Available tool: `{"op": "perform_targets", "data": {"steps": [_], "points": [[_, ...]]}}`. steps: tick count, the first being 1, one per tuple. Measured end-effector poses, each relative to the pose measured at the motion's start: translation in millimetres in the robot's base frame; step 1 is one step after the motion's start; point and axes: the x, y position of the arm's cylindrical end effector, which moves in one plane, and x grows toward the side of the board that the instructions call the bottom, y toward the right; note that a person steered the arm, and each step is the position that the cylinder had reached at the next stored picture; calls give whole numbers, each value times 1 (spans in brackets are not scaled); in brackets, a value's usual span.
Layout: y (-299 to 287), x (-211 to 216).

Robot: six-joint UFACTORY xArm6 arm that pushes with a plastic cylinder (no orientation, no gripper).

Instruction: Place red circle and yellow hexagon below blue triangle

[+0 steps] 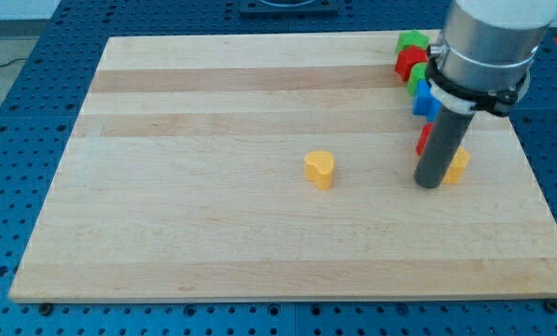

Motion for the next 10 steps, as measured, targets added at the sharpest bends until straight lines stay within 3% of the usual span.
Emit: {"op": "perform_targets", "data": {"steps": [2, 4, 10], "points": [[-17, 0], [-79, -5], [-53, -47]]}}
